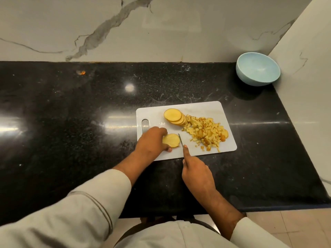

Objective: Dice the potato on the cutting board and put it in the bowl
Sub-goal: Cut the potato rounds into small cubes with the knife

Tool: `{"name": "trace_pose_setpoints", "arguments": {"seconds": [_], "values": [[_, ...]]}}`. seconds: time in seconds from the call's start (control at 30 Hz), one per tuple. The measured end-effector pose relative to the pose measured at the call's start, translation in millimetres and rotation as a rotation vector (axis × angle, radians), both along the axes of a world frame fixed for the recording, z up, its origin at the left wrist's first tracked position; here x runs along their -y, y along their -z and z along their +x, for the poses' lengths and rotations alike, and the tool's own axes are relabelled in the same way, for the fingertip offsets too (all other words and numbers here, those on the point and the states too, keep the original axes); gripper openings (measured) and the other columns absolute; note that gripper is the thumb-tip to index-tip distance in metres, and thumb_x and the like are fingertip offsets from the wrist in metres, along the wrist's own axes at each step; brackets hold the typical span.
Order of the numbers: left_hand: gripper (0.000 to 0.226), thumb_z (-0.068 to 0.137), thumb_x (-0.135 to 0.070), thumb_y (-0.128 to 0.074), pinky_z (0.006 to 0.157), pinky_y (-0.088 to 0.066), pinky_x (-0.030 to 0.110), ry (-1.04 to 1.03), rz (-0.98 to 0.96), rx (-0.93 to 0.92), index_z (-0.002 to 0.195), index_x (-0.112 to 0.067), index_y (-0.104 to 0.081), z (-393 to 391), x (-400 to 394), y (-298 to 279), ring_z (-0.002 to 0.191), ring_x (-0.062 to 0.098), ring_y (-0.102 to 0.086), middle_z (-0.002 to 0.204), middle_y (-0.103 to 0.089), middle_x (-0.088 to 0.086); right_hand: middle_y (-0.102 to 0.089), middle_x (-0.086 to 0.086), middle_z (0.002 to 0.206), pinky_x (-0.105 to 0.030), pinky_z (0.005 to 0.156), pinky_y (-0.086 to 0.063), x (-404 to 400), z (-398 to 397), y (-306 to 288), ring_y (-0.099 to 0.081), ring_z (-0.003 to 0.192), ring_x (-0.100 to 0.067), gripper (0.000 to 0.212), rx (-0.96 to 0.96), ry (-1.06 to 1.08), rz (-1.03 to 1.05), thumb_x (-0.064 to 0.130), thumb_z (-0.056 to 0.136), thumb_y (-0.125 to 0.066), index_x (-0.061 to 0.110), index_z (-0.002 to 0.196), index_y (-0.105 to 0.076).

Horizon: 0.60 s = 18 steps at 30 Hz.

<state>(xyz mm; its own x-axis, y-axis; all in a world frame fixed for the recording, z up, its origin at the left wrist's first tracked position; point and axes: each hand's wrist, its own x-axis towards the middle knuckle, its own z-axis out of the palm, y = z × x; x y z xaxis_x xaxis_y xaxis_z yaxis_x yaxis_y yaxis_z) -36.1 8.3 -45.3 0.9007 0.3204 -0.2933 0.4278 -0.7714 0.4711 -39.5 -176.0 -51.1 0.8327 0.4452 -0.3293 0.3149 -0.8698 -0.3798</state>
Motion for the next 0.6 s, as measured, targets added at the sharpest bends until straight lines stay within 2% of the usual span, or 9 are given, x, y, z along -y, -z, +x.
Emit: {"name": "trace_pose_setpoints", "arguments": {"seconds": [0.13, 0.27, 0.37, 0.47, 0.6], "values": [[0.046, 0.069, -0.036, -0.081, 0.069, -0.043, 0.029, -0.122, -0.006, 0.08, 0.106, -0.017, -0.063, -10.8, 16.5, 4.4, 0.093, 0.024, -0.059, 0.098, -0.061, 0.003, -0.058, -0.002, 0.104, -0.037, 0.073, -0.047, -5.5, -1.8, -0.3, -0.06, 0.087, -0.021, 0.059, 0.017, -0.011, -0.022, 0.027, 0.102, -0.032, 0.028, 0.154, -0.005], [0.054, 0.07, -0.032, -0.082, 0.079, -0.048, 0.032, -0.2, -0.096, 0.1, 0.117, -0.02, -0.061, -15.7, 20.7, 3.3, 0.097, 0.022, -0.059, 0.104, -0.063, 0.003, -0.058, -0.004, 0.104, -0.037, 0.071, -0.045, -7.0, 2.0, -1.2, -0.06, 0.087, -0.023, 0.06, 0.018, -0.028, -0.065, 0.023, 0.101, -0.031, 0.027, 0.154, -0.003], [0.056, 0.072, -0.029, -0.081, 0.081, -0.048, 0.031, -0.201, -0.116, 0.101, 0.122, -0.021, -0.059, -16.2, 22.1, 1.5, 0.1, 0.022, -0.06, 0.108, -0.062, 0.003, -0.058, -0.005, 0.106, -0.037, 0.07, -0.045, -13.8, 1.2, -1.9, -0.06, 0.088, -0.023, 0.063, 0.014, -0.052, -0.097, 0.022, 0.1, -0.031, 0.025, 0.154, 0.001], [0.062, 0.073, -0.024, -0.08, 0.088, -0.05, 0.035, -0.232, -0.167, 0.112, 0.13, -0.023, -0.055, -20.0, 22.4, 1.7, 0.104, 0.023, -0.059, 0.111, -0.062, 0.005, -0.058, -0.004, 0.107, -0.038, 0.074, -0.048, -12.5, 0.4, -4.2, -0.061, 0.09, -0.023, 0.06, 0.026, -0.001, -0.073, 0.024, 0.101, -0.032, 0.027, 0.154, -0.003], [0.057, 0.077, -0.014, -0.075, 0.088, -0.051, 0.037, -0.298, -0.22, 0.15, 0.13, -0.023, -0.056, -27.9, 20.7, 3.6, 0.094, 0.021, -0.061, 0.101, -0.064, 0.004, -0.058, 0.0, 0.1, -0.036, 0.07, -0.049, 4.9, -11.7, -7.8, -0.061, 0.084, -0.019, 0.056, 0.069, 0.056, -0.047, 0.028, 0.102, -0.032, 0.029, 0.153, -0.01]]}}
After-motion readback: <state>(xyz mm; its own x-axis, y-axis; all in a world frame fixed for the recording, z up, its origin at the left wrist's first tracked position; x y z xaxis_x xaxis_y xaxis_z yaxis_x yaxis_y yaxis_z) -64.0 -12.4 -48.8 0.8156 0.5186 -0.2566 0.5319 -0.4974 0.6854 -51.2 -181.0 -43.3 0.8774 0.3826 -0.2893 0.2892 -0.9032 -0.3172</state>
